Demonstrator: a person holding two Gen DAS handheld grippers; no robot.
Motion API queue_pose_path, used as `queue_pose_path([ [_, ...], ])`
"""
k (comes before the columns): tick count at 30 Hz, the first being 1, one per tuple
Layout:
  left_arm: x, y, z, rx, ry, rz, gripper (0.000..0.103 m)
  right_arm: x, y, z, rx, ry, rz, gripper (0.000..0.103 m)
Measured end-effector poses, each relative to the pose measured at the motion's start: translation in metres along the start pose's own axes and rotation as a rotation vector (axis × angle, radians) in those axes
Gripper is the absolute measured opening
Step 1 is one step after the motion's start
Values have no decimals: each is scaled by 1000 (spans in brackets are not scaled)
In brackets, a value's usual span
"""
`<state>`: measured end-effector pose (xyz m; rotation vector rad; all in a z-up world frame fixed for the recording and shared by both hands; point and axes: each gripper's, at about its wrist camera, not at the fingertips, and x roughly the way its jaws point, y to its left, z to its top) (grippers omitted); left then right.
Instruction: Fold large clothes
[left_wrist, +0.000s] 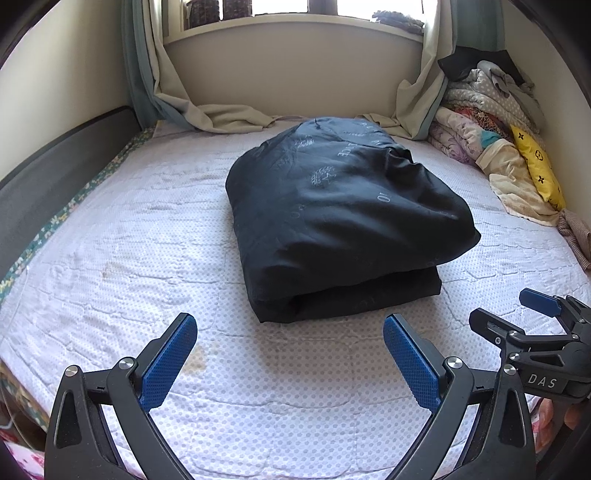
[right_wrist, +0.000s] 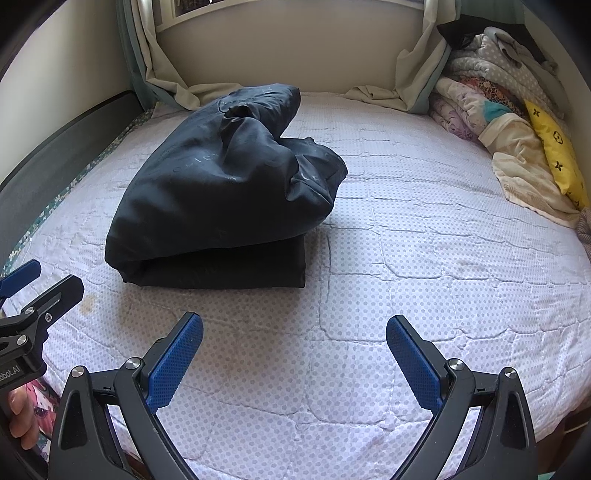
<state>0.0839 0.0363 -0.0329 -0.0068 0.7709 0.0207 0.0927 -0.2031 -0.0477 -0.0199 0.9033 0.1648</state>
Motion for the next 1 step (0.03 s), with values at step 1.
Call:
queue_pose_path([
  [1, 1, 0, 0, -3, 7, -1, 102, 0, 0, 0, 2, 1, 0, 99],
])
